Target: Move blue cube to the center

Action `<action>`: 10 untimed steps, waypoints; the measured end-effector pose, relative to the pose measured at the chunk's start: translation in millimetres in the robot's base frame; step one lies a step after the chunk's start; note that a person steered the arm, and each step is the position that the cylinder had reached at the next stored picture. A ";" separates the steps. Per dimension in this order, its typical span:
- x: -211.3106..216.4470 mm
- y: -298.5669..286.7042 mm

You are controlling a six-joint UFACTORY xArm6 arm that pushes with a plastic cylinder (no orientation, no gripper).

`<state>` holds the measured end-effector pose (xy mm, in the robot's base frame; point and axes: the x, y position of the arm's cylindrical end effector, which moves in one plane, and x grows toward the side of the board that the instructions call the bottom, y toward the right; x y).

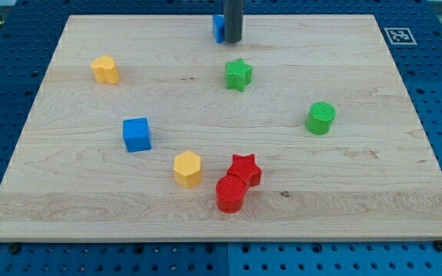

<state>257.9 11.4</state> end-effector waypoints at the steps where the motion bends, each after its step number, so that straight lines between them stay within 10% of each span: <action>1: 0.0 -22.3; 4: -4.5 -25.5; 10: 247.3 -230.3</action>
<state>505.2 -218.8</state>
